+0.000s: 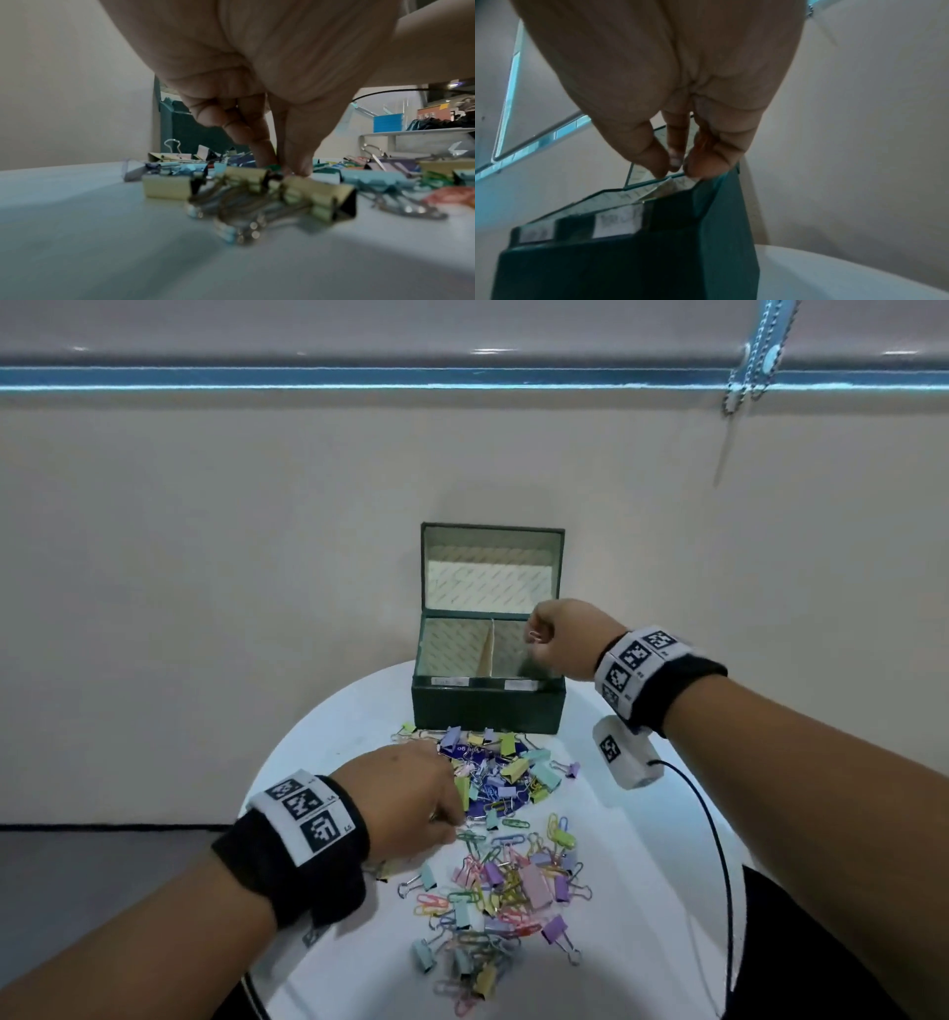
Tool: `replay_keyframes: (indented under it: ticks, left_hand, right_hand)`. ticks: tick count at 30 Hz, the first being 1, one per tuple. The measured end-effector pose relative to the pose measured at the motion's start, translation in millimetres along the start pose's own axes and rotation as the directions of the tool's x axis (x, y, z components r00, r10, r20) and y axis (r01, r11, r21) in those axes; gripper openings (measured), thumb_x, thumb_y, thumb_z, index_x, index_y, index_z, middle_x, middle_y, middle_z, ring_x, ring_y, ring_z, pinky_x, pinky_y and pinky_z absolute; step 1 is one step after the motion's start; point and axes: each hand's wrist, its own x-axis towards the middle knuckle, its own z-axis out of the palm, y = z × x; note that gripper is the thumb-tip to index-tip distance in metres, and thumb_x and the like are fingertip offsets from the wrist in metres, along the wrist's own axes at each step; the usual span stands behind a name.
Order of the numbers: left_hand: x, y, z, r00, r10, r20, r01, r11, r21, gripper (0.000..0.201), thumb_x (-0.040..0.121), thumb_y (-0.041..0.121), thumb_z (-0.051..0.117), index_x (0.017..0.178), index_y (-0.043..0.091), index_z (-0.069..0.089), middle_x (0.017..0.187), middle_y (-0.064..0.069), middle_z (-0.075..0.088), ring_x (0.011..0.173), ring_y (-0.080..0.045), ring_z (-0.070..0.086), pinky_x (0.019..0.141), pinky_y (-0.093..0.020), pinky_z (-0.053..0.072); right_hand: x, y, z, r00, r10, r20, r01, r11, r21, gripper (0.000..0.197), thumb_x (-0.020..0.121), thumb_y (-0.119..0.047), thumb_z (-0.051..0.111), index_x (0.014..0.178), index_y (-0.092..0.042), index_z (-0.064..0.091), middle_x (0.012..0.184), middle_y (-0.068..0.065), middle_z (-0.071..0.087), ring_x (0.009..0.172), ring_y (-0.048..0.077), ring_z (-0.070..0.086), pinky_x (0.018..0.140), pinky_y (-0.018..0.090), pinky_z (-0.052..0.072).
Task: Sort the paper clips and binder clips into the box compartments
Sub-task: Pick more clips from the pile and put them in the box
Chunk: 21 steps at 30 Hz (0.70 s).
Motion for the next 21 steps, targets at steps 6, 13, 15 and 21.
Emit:
replay_keyframes:
  ticks: [6,13,15,21]
  left_hand:
    - [0.1,2.3,2.1,0.999,-0.046,0.007,0.046,0.999,-0.025,0.027,0.092,0.024,0.049,0.108,0.037,0.067,0.102,0.017,0.063,0.101,-0.005,0.052,0.09,-0.03,0.05]
    - [2.6,0.4,-4.2,0.999,-0.042,-0.023,0.041,0.997,-0.059,0.022,0.09,0.025,0.049,0.102,0.038,0.062,0.095,0.021,0.056,0.086,0.001,0.049,0.079,-0.02,0.043]
    - [4.3,-1.6,-10.9,0.998,-0.029,0.062,0.031,0.999,-0.027,0.023,0.091,0.025,0.047,0.105,0.037,0.061,0.095,0.021,0.052,0.085,0.0,0.048,0.078,-0.019,0.042]
    - [44.9,-3.8,-61.8,0.989,-0.11,-0.096,0.087,0.971,-0.223,0.019,0.093,0.02,0.056,0.091,0.036,0.065,0.089,0.019,0.061,0.077,0.004,0.057,0.066,-0.014,0.045]
  right_hand:
    - [8.7,9.7,-8.2,0.998,-0.013,-0.066,0.023,0.987,0.159,0.028,0.088,-0.014,0.065,0.112,-0.028,0.063,0.125,-0.005,0.062,0.109,0.013,0.063,0.096,0.034,0.052]
    - [-70.3,33.3,-0.9,0.968,-0.102,0.229,0.114,0.993,-0.041,0.016,0.09,-0.014,0.058,0.081,-0.026,0.062,0.077,-0.013,0.062,0.07,0.005,0.056,0.071,0.023,0.049]
    - [-90.9,36.9,8.4,0.926,-0.088,0.367,0.134,0.986,-0.103,0.019,0.089,-0.017,0.058,0.084,-0.033,0.066,0.079,-0.018,0.061,0.072,-0.004,0.054,0.071,0.018,0.046]
    - [-105.4,46.3,25.6,0.914,-0.089,0.396,0.127,0.989,-0.071,0.018,0.079,-0.028,0.072,0.096,-0.031,0.068,0.092,-0.015,0.062,0.087,0.003,0.059,0.079,0.02,0.05]
